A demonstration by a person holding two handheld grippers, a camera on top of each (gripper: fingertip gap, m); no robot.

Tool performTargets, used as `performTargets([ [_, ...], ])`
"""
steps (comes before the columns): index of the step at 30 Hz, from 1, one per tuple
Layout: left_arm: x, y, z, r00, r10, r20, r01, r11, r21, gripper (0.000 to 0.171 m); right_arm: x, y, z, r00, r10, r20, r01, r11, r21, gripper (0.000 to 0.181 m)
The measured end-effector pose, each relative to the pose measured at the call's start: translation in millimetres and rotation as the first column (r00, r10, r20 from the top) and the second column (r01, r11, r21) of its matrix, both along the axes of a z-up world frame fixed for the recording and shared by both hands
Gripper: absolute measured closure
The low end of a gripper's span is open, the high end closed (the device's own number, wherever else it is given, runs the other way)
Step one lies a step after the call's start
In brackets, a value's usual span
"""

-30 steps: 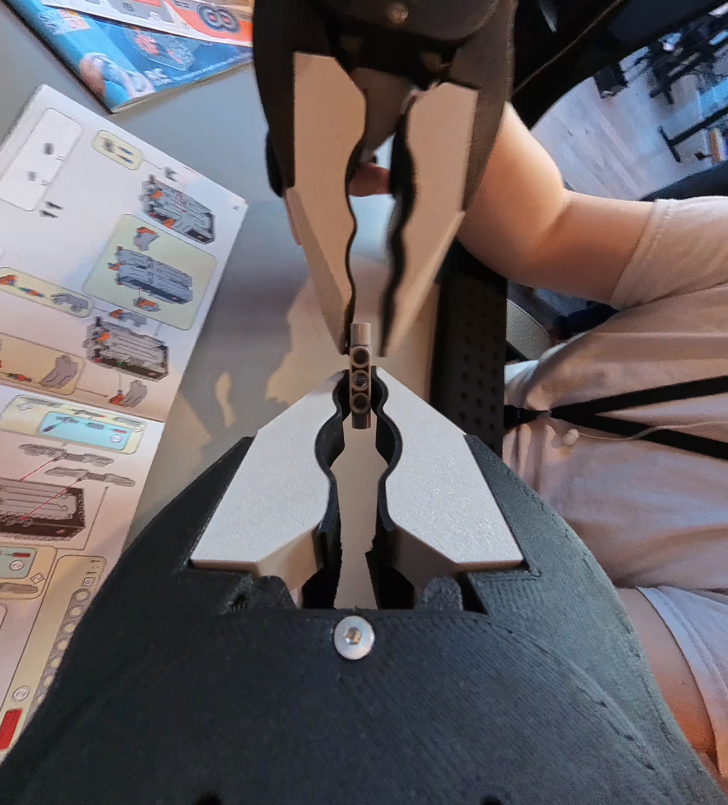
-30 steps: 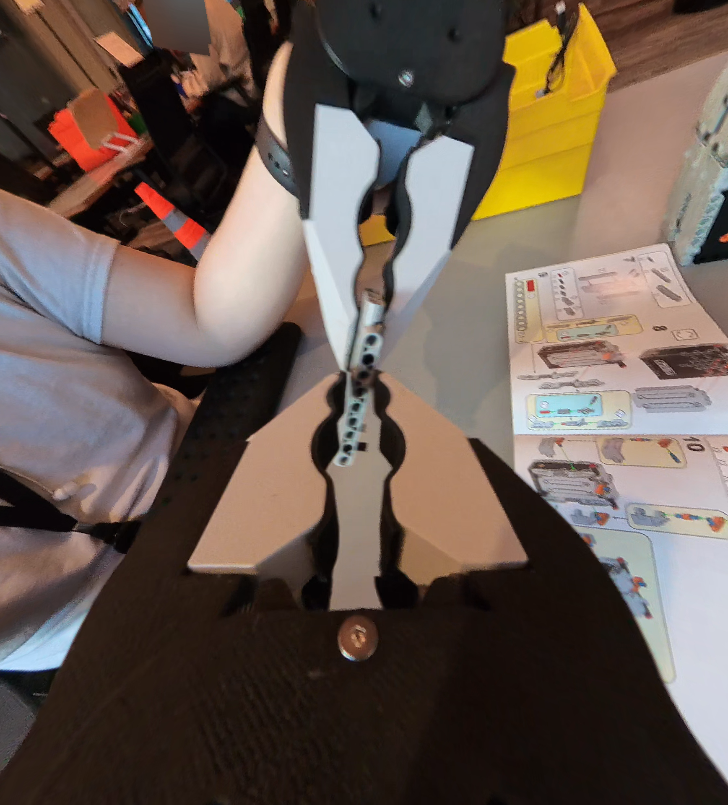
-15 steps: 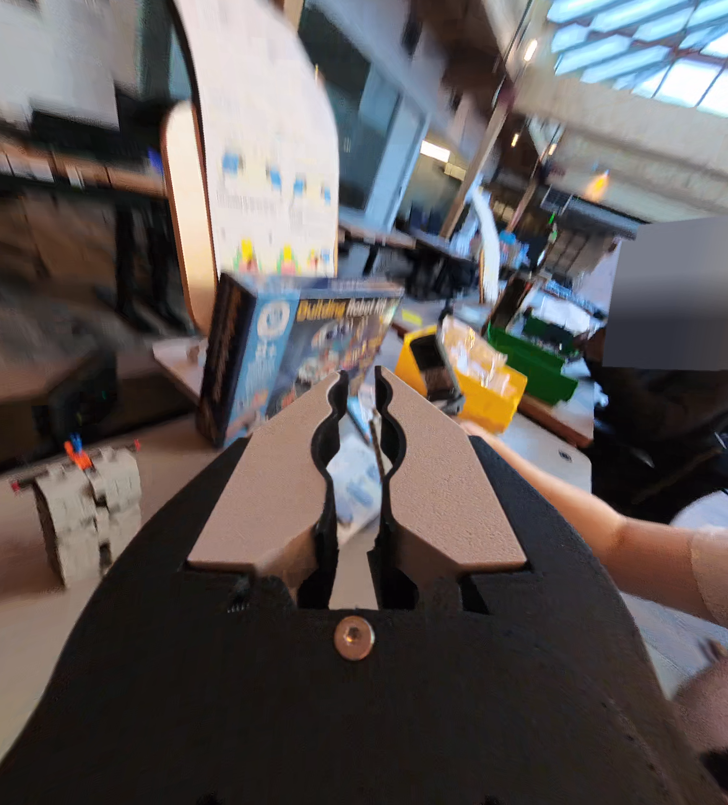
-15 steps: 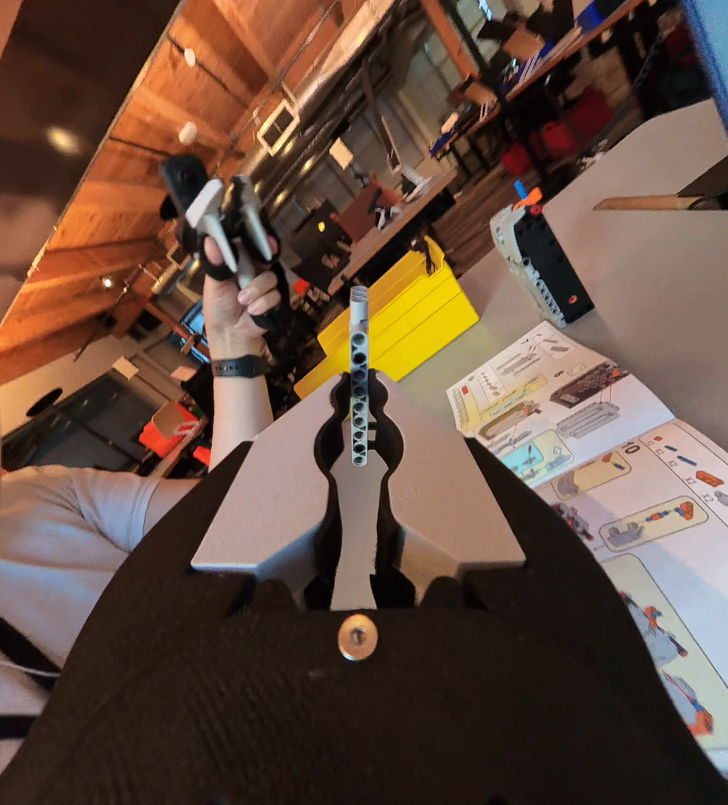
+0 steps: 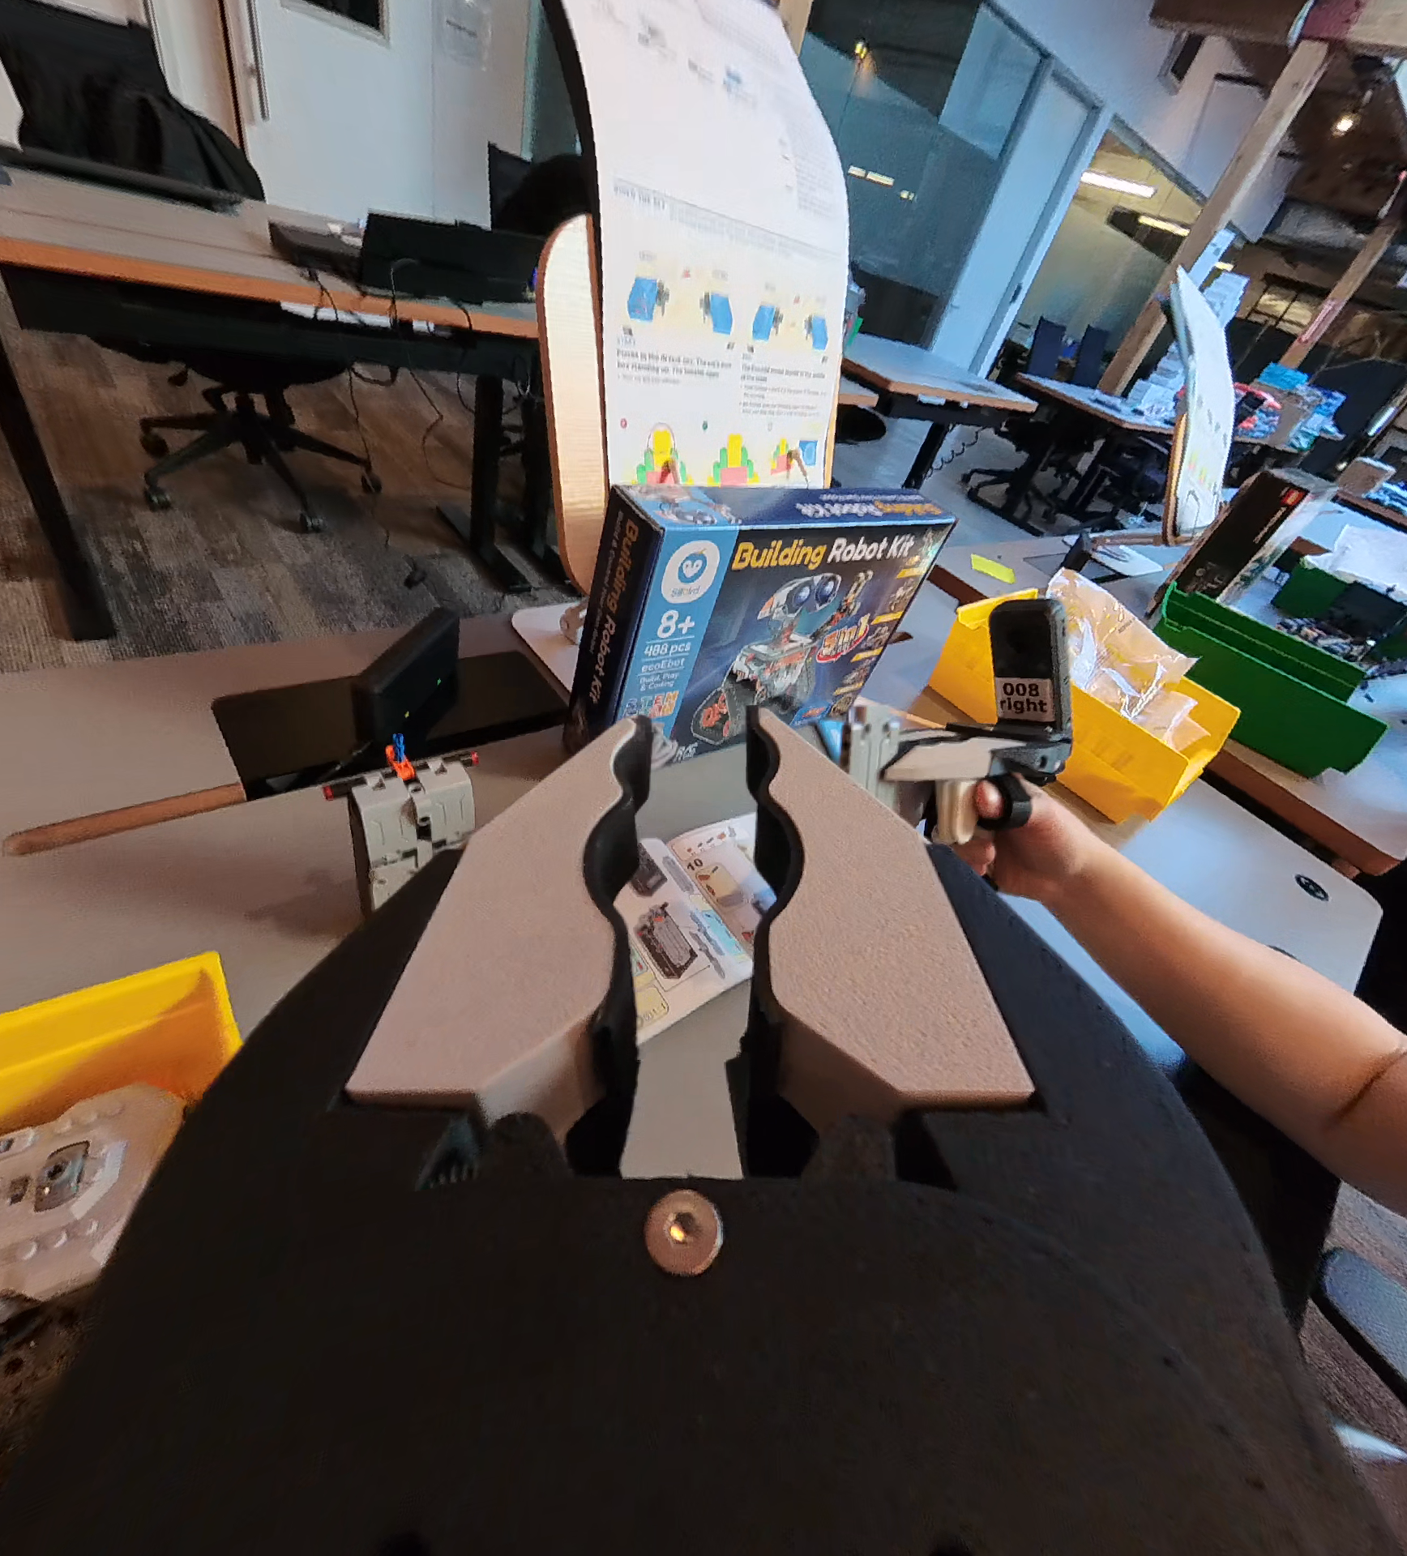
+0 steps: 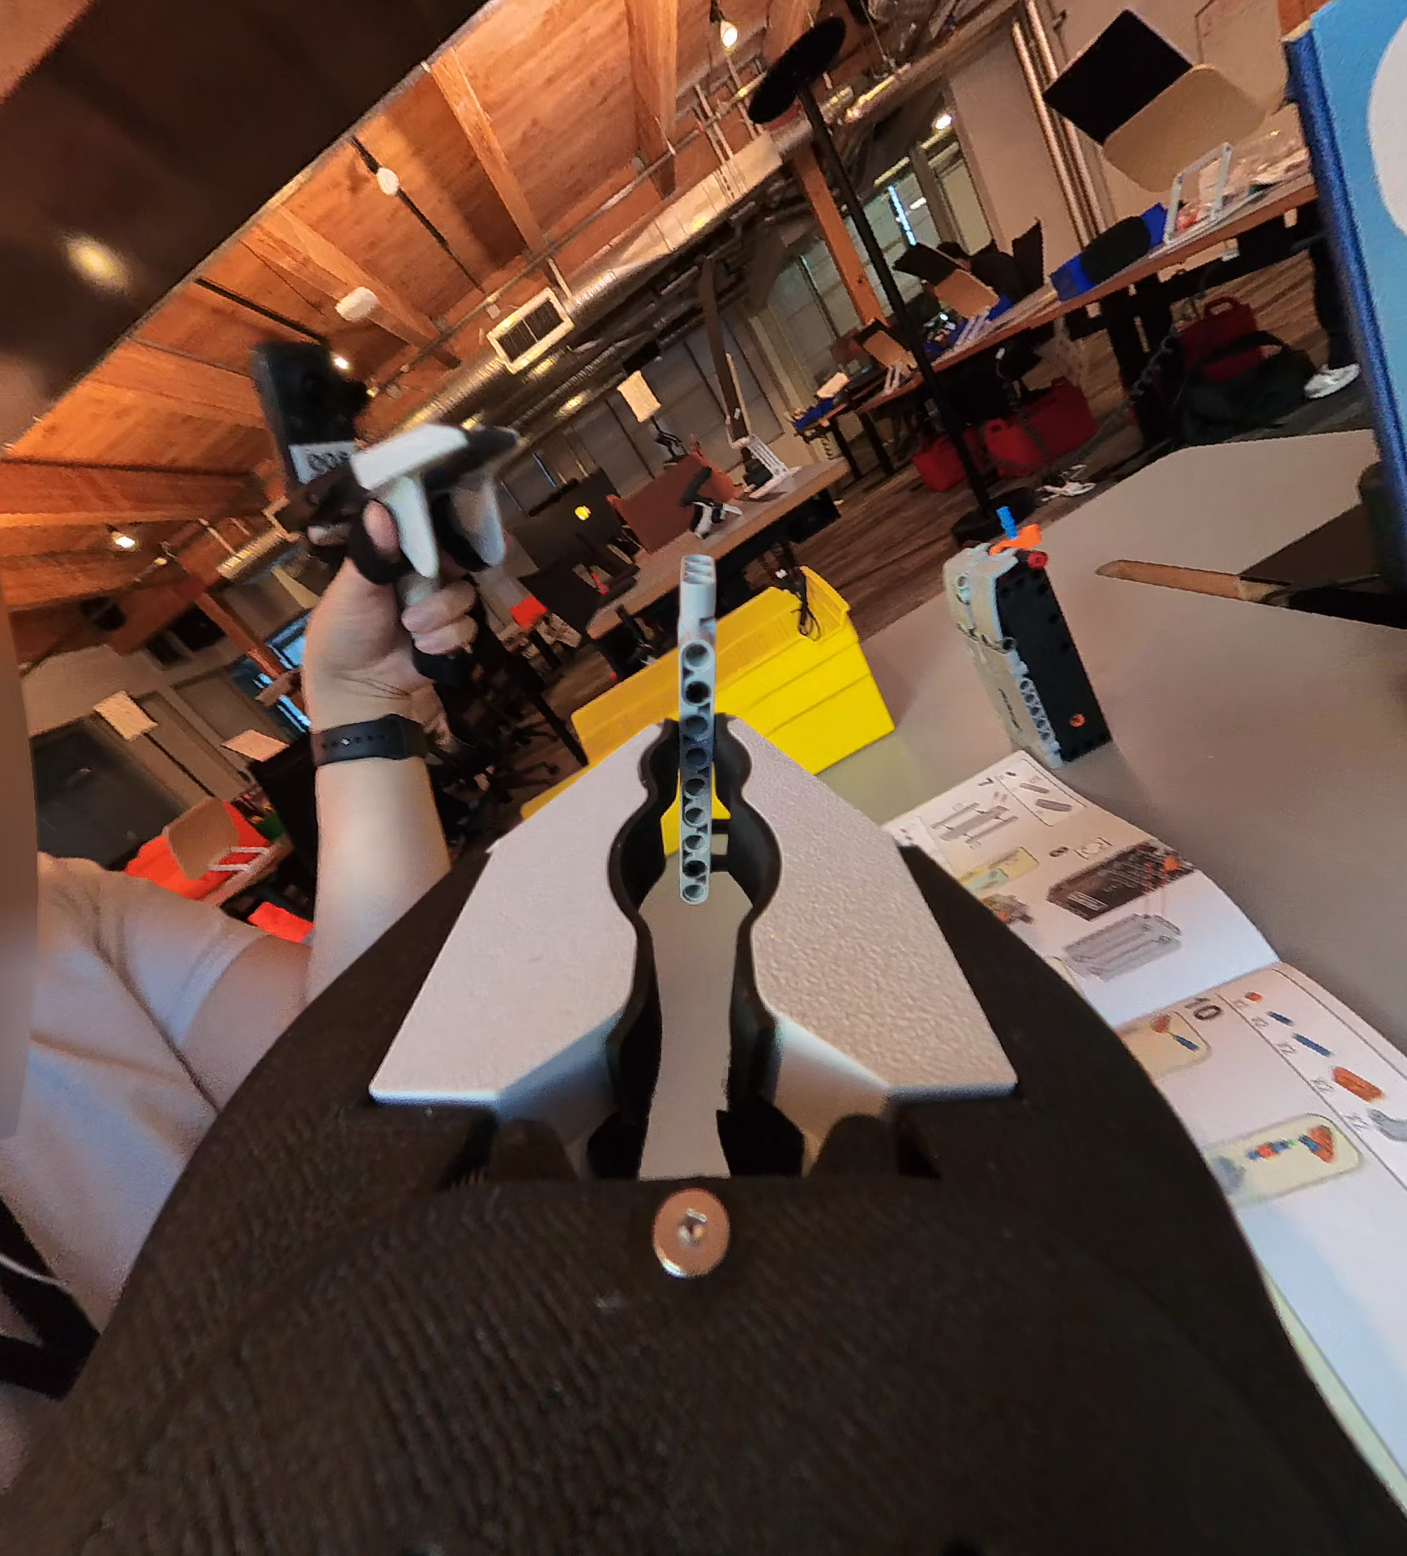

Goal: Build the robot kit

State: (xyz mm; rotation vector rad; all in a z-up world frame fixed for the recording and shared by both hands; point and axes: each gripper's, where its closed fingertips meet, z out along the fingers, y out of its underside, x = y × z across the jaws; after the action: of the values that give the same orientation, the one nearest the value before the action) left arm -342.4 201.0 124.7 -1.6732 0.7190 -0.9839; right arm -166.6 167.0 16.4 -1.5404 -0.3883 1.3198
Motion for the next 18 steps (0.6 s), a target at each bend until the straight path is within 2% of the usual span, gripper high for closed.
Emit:
performTargets([
  [3,-4,-5,8,1.000,-0.007,0.026,0.006,1.000,0.028,0.145,2,5,-11,0.998,-0.024,0.050,0.025,1.000,-0.004,0.175],
  [6,-8,-7,12,1.000,0.000,0.031,-0.002,0.999,0.052,0.146,3,6,-13,0.999,-0.018,0.040,0.018,1.000,-0.002,0.175],
  [12,-23,-2,8,0.999,0.024,0.045,-0.025,0.999,0.032,0.148,-1,6,-19,0.999,0.002,0.036,-0.001,1.000,-0.011,0.175],
  [16,-31,4,6,0.996,0.052,0.069,-0.052,0.999,0.006,0.149,-5,3,-20,0.998,0.018,0.063,-0.018,1.000,0.015,0.175],
  [18,-28,4,7,0.997,0.040,0.067,-0.041,0.999,0.009,0.149,-8,0,-16,0.994,0.009,0.105,-0.017,0.997,0.074,0.175],
])
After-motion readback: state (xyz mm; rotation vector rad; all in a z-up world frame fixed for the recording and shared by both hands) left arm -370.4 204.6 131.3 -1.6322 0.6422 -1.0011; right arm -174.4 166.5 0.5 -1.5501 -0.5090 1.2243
